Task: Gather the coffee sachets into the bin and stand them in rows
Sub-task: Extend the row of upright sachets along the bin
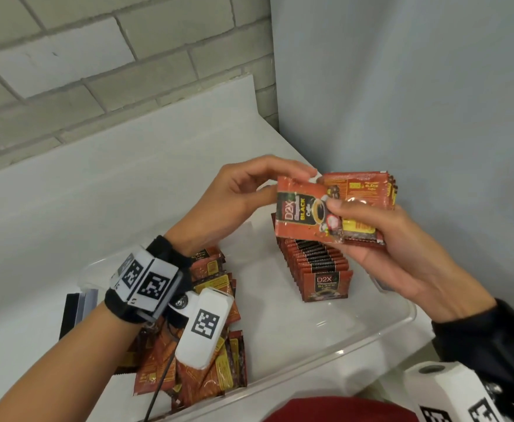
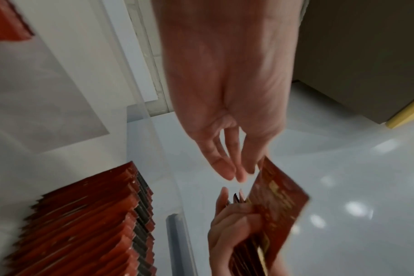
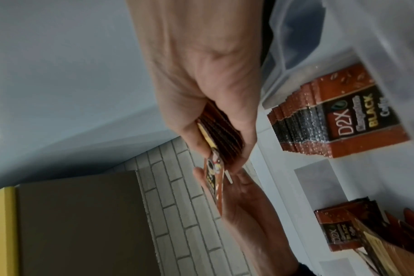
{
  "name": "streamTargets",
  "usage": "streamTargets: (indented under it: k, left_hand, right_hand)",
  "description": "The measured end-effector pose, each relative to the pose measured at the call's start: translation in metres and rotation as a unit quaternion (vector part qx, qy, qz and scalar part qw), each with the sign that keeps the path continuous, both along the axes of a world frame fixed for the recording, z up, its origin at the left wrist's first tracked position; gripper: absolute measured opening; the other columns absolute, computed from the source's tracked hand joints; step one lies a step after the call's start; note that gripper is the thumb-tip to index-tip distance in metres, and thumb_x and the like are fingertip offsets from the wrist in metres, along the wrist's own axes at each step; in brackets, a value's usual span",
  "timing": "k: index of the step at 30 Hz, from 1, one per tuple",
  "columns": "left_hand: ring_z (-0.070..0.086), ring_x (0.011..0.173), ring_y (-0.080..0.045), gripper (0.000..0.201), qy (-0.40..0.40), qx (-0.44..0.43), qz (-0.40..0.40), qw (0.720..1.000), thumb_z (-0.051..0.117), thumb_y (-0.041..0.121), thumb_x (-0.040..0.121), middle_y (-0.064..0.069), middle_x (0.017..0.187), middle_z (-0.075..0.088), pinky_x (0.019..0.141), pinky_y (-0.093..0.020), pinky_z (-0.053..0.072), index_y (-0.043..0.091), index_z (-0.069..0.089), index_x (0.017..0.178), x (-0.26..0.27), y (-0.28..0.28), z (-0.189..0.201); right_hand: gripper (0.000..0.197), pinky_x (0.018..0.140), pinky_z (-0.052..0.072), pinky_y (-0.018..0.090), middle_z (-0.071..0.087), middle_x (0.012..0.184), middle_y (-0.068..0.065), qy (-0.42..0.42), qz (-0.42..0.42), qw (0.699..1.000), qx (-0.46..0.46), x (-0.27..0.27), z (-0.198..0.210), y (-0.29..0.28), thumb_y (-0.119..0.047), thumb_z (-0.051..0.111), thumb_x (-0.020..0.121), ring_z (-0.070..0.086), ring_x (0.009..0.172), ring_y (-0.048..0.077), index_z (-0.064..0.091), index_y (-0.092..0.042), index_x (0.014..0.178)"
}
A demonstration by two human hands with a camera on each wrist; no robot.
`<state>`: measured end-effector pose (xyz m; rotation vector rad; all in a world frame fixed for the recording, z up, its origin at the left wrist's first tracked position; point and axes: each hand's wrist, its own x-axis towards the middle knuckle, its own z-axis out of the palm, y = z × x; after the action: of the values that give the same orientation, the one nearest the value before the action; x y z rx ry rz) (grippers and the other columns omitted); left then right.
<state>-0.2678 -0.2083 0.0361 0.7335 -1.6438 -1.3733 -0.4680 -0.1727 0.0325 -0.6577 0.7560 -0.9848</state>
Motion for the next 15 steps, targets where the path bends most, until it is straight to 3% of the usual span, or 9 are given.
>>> streamTargets:
  k: [3, 6, 10, 13, 15]
  left_hand:
    - [0.063, 0.106, -0.019, 0.024, -0.006, 0.046, 0.028, 0.999, 0.054, 0.026, 0.093, -0.001, 0.109, 0.068, 0.081, -0.030, 0.053, 0.021, 0.056, 0.116, 0.0002, 0.0002, 0.0042]
    - [0.065, 0.103, -0.025, 0.046, -0.031, 0.060, 0.018, 0.998, 0.072, 0.027, 0.074, 0.002, 0.105, 0.067, 0.079, -0.040, 0.056, 0.025, 0.051, 0.116, 0.0004, 0.0019, 0.0057]
    - [0.066, 0.096, -0.030, 0.034, -0.059, 0.043, 0.025, 0.997, 0.078, 0.010, 0.075, 0.004, 0.102, 0.067, 0.076, -0.040, 0.059, 0.029, 0.061, 0.099, -0.0009, 0.0021, 0.0056]
    - [0.066, 0.096, -0.031, 0.021, -0.074, 0.032, 0.039, 0.996, 0.077, 0.010, 0.077, 0.003, 0.101, 0.070, 0.077, -0.036, 0.059, 0.027, 0.072, 0.088, 0.0003, 0.0016, 0.0068]
    - [0.065, 0.100, -0.036, 0.018, -0.075, 0.030, 0.050, 0.996, 0.074, 0.013, 0.078, -0.001, 0.104, 0.071, 0.083, -0.041, 0.058, 0.024, 0.076, 0.092, 0.0008, 0.0013, 0.0079]
  right_hand:
    - [0.043, 0.079, 0.059, 0.034, 0.072, 0.105, 0.016, 0.001, -0.056, 0.998, -0.005, -0.0006, -0.0002, -0.0017, -0.006, 0.065, 0.073, 0.071, 0.096, 0.027, 0.061, -0.001, 0.116]
    - [0.032, 0.084, 0.057, 0.036, 0.072, 0.105, 0.014, 0.035, -0.073, 0.997, -0.022, -0.0011, -0.0017, -0.0007, -0.005, 0.066, 0.076, 0.070, 0.097, 0.028, 0.063, -0.006, 0.109]
    - [0.035, 0.081, 0.058, 0.035, 0.073, 0.103, 0.012, 0.035, -0.090, 0.995, -0.034, -0.0020, -0.0024, -0.0001, -0.003, 0.066, 0.073, 0.071, 0.095, 0.027, 0.062, -0.011, 0.107]
    - [0.048, 0.090, 0.054, 0.039, 0.070, 0.112, 0.016, -0.005, -0.079, 0.996, -0.040, -0.0004, -0.0032, -0.0006, -0.002, 0.063, 0.075, 0.068, 0.102, 0.031, 0.056, -0.010, 0.122]
    - [0.054, 0.094, 0.052, 0.041, 0.068, 0.116, 0.018, -0.028, -0.068, 0.996, -0.040, 0.0005, -0.0042, -0.0009, -0.002, 0.063, 0.074, 0.067, 0.105, 0.033, 0.053, -0.010, 0.127]
